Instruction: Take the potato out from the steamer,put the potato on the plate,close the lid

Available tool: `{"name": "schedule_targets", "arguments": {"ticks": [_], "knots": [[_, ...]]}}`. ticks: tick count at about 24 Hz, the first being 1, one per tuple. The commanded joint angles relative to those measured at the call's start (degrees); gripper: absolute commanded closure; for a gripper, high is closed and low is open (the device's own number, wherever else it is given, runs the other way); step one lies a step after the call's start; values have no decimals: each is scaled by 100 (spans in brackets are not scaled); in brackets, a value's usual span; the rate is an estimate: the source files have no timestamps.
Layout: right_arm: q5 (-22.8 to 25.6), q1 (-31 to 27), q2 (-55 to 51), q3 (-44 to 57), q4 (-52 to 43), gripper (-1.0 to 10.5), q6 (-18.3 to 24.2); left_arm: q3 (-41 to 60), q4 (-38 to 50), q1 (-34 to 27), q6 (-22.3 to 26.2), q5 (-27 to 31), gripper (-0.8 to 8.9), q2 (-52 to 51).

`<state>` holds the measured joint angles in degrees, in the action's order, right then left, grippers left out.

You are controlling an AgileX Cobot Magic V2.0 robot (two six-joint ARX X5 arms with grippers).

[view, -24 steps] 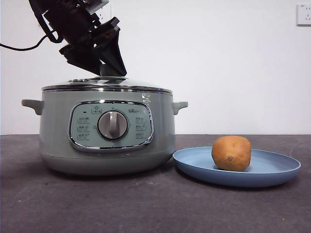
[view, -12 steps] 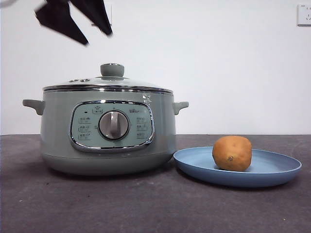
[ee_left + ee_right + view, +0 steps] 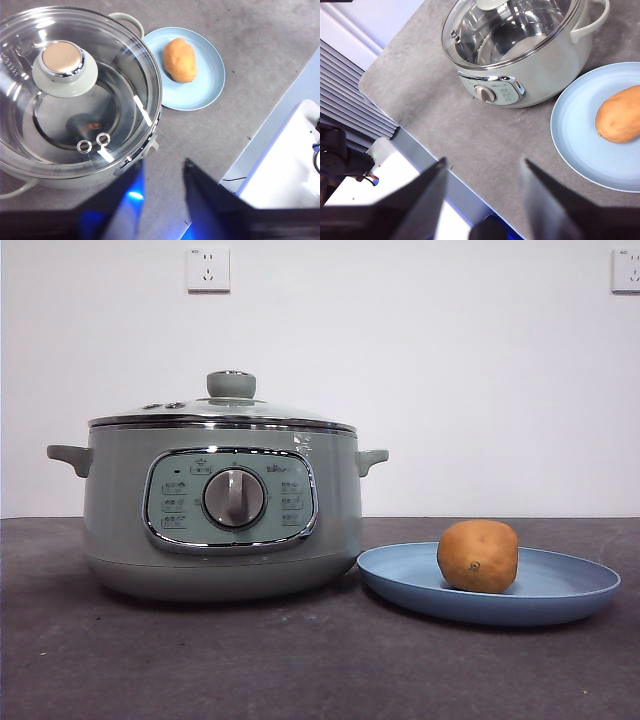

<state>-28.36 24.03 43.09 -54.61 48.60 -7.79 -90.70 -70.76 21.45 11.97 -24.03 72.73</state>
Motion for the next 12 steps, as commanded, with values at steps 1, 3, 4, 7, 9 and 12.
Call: {"name": "schedule_targets", "arguments": {"ticks": [1,3,4,7,9,12], "knots": [[2,2,2,33,-7,945,-26,9,-9,-2,11,-35,817,-7],[2,2,2,33,-9,945,-26,9,-4,-2,9,-31,817,-7],[7,2,2,33,-9,945,-26,9,-4,-2,7,-31,817,-7],[22,2,0,33,-9,945,-26,9,-4,-2,9,-22,817,-7],[20,2,2,33,-9,945,-26,9,-4,-2,9,-22,817,-7],[20,2,2,33,-9,945,-26,9,-2,-2,9,-22,817,-7]]}}
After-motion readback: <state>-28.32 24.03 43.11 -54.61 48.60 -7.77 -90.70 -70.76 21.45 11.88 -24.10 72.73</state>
